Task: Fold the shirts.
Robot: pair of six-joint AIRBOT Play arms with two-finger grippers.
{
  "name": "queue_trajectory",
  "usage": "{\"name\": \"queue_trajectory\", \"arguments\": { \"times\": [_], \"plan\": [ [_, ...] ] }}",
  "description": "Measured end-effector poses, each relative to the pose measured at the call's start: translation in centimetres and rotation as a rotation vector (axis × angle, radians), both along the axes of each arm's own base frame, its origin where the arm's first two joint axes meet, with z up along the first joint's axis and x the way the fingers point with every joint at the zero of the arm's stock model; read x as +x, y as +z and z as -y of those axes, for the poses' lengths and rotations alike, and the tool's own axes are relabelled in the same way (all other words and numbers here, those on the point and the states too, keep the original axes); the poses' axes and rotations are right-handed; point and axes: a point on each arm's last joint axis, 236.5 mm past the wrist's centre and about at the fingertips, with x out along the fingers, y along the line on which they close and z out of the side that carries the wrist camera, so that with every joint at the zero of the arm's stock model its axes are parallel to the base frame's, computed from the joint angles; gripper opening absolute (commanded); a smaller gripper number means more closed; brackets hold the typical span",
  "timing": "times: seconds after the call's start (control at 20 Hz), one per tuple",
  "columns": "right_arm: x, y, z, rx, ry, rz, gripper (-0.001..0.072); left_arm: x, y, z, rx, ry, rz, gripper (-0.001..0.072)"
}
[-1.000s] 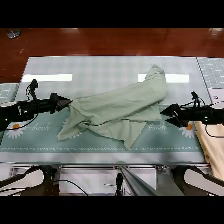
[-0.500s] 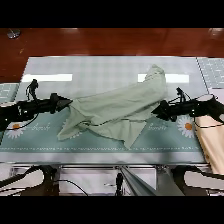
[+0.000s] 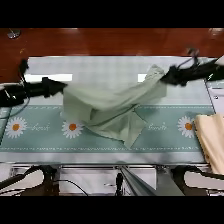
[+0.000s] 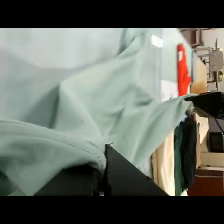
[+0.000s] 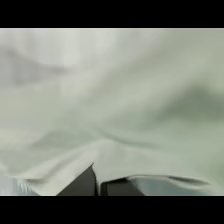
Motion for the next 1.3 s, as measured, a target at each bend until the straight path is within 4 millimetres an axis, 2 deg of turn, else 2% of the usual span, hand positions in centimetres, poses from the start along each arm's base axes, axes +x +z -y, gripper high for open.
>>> {"name": "queue_trajectory", "arguments": {
  "times": [0.1,0.15,0.2,0.25,0.35,0.45,0.55,0.65,0.8,0.9,1.05,1.1,1.2,1.3],
  "plan": [
    [2.3,8.8,1.8,-0.063,-0.028,0.197,0.0016,2.4,7.4,-0.6,0.03,0.009,0.154,0.0034],
    [2.8,13.6,2.6,-0.094,-0.046,0.304,0.0016,3.0,11.0,-0.9,0.058,0.012,0.224,0.0034],
    [2.4,17.7,3.0,-0.121,-0.056,0.393,0.0016,3.3,14.6,-1.2,0.1,0.019,0.291,0.0035],
    [1.4,21.7,3.2,-0.152,-0.067,0.486,0.0015,3.1,17.6,-1.4,0.147,0.024,0.338,0.0035],
    [-1.5,28.1,3.1,-0.196,-0.086,0.636,0.0016,2.1,23.4,-2.2,0.255,0.068,0.428,0.0034],
    [-5.4,32.8,2.8,-0.243,-0.1,0.755,0.0016,-0.1,28.2,-2.9,0.374,0.114,0.507,0.0035],
    [-9.7,36.3,2.3,-0.292,-0.113,0.855,0.0016,-3.1,31.4,-3.8,0.503,0.171,0.555,0.0034],
    [-13.9,38.6,2.0,-0.347,-0.131,0.931,0.0016,-6.7,33.4,-4.8,0.626,0.226,0.585,0.0035],
    [-19.9,40.7,1.7,-0.414,-0.171,1.02,0.0016,-12.4,35.5,-5.7,0.763,0.31,0.62,0.0035],
    [-23.5,41.4,1.8,-0.463,-0.21,1.059,0.0016,-16.1,36.8,-5.7,0.824,0.353,0.663,0.0035],
    [-27.2,41.6,2.6,-0.521,-0.274,1.08,0.0016,-20.6,37.9,-6.7,0.885,0.421,0.704,0.0035],
    [-28.0,41.5,2.9,-0.533,-0.287,1.076,0.0016,-21.5,38.0,-7.3,0.898,0.441,0.708,0.0035],
    [-28.6,40.6,3.1,-0.54,-0.29,1.038,0.0016,-21.9,37.2,-8.5,0.932,0.46,0.667,0.0035],
    [-28.1,38.5,3.4,-0.542,-0.274,0.952,0.0016,-21.1,36.0,-9.0,0.949,0.451,0.626,0.0035]
  ]
}}
